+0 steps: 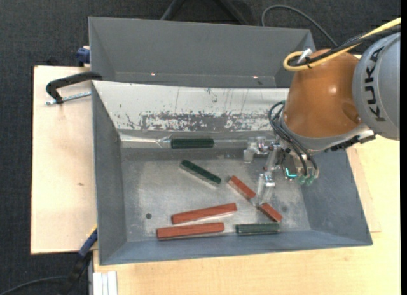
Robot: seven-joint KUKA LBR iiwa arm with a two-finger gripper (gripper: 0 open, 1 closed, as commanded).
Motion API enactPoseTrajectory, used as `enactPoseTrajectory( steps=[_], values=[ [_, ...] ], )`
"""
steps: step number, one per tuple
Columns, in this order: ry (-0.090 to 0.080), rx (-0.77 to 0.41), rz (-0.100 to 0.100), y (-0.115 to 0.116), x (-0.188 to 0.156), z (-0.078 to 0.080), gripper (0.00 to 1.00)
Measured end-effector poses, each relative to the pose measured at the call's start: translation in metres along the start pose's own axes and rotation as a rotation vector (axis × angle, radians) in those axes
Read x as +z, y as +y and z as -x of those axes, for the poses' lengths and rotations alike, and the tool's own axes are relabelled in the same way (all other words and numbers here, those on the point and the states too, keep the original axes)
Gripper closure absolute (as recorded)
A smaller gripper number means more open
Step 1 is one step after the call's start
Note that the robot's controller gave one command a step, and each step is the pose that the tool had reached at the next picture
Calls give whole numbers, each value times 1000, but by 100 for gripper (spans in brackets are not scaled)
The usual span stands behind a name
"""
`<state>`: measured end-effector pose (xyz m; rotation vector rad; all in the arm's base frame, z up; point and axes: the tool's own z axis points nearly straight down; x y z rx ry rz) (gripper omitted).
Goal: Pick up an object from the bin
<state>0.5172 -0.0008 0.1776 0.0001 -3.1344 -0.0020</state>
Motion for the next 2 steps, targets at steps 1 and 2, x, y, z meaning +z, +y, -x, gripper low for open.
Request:
enactPoseTrajectory(
  steps=[1, 2],
  values=[
    [1, 115, 1, 17, 90, -12, 0],
    [-15, 127, 6, 111, 107, 41, 0]
  ],
)
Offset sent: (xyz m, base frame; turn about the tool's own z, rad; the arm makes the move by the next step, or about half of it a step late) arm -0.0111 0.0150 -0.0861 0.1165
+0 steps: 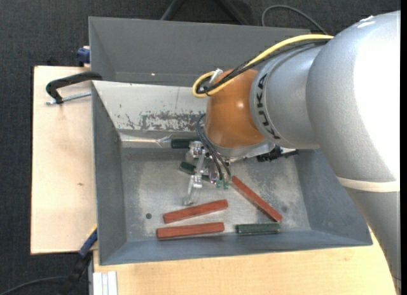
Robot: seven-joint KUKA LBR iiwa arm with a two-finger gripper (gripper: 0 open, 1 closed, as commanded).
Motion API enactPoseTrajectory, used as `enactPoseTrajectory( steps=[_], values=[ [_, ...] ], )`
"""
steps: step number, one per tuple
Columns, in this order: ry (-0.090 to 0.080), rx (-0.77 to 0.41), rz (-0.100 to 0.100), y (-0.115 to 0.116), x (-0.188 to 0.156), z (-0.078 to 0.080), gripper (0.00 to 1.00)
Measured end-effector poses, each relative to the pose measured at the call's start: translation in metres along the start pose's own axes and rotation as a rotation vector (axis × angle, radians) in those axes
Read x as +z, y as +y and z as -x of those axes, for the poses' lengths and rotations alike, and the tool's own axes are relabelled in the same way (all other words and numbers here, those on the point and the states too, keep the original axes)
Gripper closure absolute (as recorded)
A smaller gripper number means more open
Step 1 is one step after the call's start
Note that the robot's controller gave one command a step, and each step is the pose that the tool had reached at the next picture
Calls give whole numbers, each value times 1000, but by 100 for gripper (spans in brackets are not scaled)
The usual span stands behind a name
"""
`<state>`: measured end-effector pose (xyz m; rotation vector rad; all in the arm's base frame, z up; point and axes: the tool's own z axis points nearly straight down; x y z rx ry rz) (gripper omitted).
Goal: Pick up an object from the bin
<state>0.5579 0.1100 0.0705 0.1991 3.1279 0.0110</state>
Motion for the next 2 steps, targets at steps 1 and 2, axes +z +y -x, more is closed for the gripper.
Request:
enactPoseTrajectory(
  steps=[1, 2],
  values=[
    [3, 6, -5, -6, 0, 0, 100],
    [-5, 40, 0, 32, -175, -40, 100]
  ],
)
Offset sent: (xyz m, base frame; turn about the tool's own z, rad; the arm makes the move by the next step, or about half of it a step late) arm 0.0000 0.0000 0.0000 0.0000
